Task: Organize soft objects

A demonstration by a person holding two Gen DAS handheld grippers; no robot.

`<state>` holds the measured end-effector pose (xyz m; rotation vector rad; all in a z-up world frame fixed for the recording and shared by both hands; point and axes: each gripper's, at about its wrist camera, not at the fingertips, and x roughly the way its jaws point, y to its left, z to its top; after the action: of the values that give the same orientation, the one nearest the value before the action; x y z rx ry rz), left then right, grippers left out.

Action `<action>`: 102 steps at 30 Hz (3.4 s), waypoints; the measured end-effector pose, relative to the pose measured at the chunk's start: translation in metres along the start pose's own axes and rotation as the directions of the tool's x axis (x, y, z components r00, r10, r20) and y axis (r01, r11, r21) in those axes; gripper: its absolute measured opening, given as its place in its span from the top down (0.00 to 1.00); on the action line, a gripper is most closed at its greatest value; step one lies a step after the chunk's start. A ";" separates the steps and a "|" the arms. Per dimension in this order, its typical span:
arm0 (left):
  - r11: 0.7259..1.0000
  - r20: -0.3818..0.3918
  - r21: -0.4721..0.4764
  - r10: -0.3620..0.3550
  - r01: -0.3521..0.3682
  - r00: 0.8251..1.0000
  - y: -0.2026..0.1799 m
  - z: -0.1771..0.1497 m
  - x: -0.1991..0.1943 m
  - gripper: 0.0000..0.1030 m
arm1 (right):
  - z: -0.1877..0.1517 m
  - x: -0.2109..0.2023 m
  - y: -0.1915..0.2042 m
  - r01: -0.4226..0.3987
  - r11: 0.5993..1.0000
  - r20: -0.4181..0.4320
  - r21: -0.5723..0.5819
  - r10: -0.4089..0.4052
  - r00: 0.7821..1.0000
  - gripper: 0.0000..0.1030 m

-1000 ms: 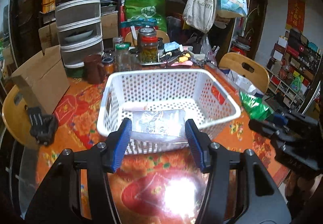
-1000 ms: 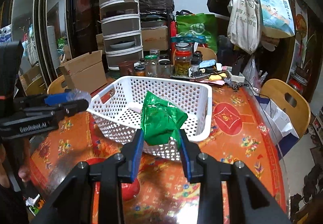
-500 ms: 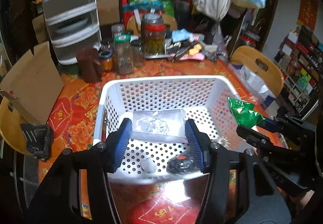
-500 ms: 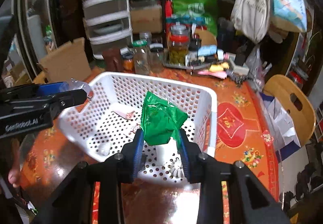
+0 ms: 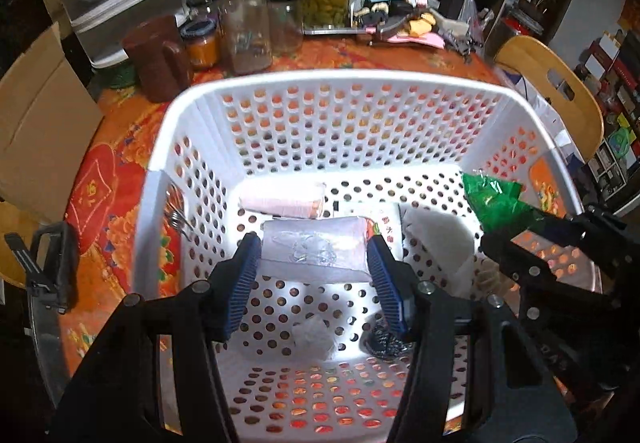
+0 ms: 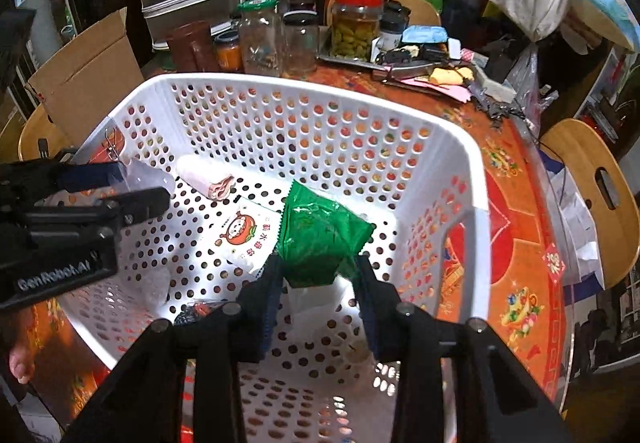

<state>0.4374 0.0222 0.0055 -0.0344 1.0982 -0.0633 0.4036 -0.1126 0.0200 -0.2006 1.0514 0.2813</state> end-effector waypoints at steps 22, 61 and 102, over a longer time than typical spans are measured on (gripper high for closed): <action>0.999 0.095 -0.003 -0.038 0.039 0.995 0.003 -0.015 -0.043 0.10 | -0.018 -0.047 -0.017 -0.041 0.998 0.104 0.040 0.036 0.994 0.05; 0.999 0.420 0.032 -0.054 0.045 0.906 -0.030 -0.277 -0.232 0.00 | -0.237 -0.206 0.015 -0.067 0.986 0.382 0.155 0.003 0.924 0.00; 0.998 0.392 0.015 -0.064 0.063 0.918 -0.021 -0.271 -0.217 0.00 | -0.238 -0.209 0.028 -0.061 0.990 0.384 0.130 0.007 0.923 0.00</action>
<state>0.0967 0.0174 0.0766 -0.0781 0.6937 -0.1107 0.1008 -0.1845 0.0872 0.0018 0.6821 0.2643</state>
